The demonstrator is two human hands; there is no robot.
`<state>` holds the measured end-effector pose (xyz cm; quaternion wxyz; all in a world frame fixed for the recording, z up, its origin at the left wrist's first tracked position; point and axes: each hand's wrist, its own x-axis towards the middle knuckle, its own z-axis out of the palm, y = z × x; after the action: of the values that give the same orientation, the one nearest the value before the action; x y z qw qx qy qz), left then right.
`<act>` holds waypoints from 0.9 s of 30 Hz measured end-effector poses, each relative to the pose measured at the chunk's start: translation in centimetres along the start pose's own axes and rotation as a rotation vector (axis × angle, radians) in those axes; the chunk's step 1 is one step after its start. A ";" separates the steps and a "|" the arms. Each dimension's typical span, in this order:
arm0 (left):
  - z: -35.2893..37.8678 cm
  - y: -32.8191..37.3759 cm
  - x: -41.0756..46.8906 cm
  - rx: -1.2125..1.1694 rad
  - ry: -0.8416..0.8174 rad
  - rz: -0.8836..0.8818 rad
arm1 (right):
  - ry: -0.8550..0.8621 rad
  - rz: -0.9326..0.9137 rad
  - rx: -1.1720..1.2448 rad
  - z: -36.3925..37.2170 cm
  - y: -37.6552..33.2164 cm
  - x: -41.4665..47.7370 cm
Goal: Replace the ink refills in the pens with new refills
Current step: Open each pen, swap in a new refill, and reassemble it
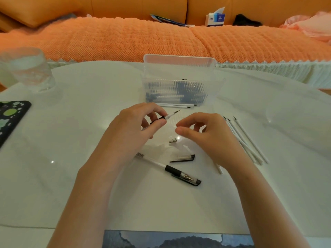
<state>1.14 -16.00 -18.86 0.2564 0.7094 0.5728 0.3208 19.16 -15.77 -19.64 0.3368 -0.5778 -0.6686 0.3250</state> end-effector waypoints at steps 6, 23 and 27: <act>0.4 0.4 0.0 -0.037 -0.022 0.011 | 0.079 0.110 0.338 0.4 -0.9 0.1; 0.5 1.0 -0.1 -0.100 0.001 0.032 | 0.024 0.209 0.584 0.4 -1.0 0.3; 0.3 0.6 -0.1 -0.089 -0.008 0.016 | 0.117 0.185 0.754 -1.0 -0.9 0.7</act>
<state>1.73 -16.21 -18.66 0.2874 0.7031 0.5514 0.3450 19.43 -15.15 -18.34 0.5324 -0.4887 -0.4271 0.5435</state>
